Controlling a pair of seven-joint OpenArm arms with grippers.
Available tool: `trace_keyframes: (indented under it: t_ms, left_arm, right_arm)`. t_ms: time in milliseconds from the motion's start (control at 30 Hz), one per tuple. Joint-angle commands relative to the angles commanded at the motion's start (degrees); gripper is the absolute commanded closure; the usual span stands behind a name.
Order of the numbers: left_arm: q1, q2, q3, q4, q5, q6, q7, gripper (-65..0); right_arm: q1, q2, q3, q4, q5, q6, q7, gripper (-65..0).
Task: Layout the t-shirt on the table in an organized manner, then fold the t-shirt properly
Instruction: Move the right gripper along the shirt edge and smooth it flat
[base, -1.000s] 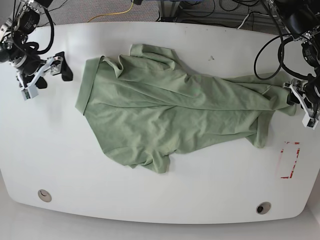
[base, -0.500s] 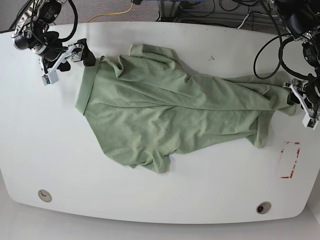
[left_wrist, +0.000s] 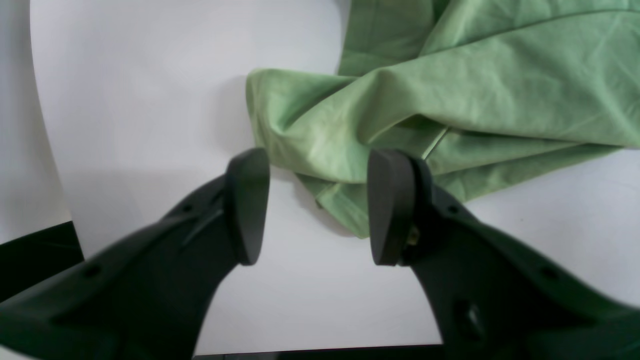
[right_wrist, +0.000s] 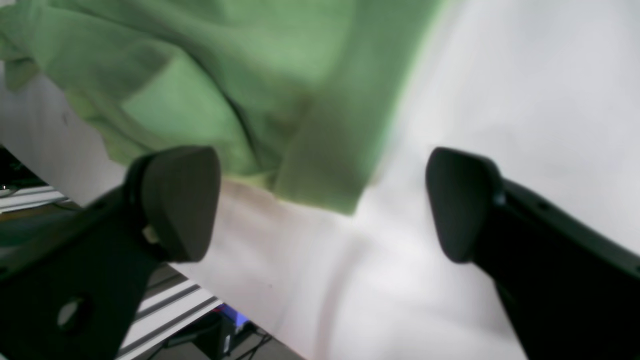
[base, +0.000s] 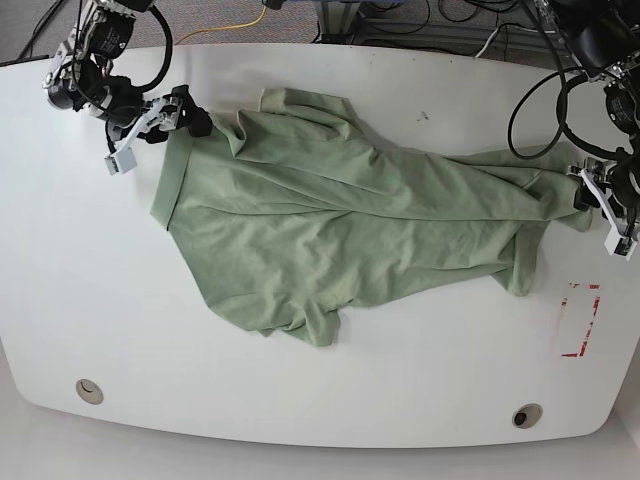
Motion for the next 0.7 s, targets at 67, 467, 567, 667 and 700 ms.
trace_keyframes:
  t_ms: [67, 467, 567, 667, 700]
  left_arm:
    - [0.0, 0.0, 0.0, 0.0, 0.1, 0.0, 0.0, -29.4]
    - [0.0, 0.0, 0.0, 0.0, 0.1, 0.0, 0.0, -29.4]
    - [0.0, 0.0, 0.0, 0.0, 0.1, 0.0, 0.0, -29.4]
    - [0.0, 0.0, 0.0, 0.0, 0.1, 0.0, 0.0, -29.4]
    - [0.0, 0.0, 0.0, 0.0, 0.1, 0.0, 0.0, -29.4]
  right_arm:
    - [0.0, -0.5, -0.4, 0.0, 0.0, 0.00, 0.0, -62.8]
    - [0.1, -1.2, -0.4, -0.1, -0.2, 0.00, 0.0, -11.9]
    - [0.0, 0.5, -0.4, -0.1, -0.2, 0.00, 0.0, 0.0]
    - [0.0, 2.2, -0.3, 0.1, -0.2, 0.00, 0.0, -2.7]
    - [-0.1, 2.6, -0.3, 0.1, -0.2, 0.00, 0.0, -2.7]
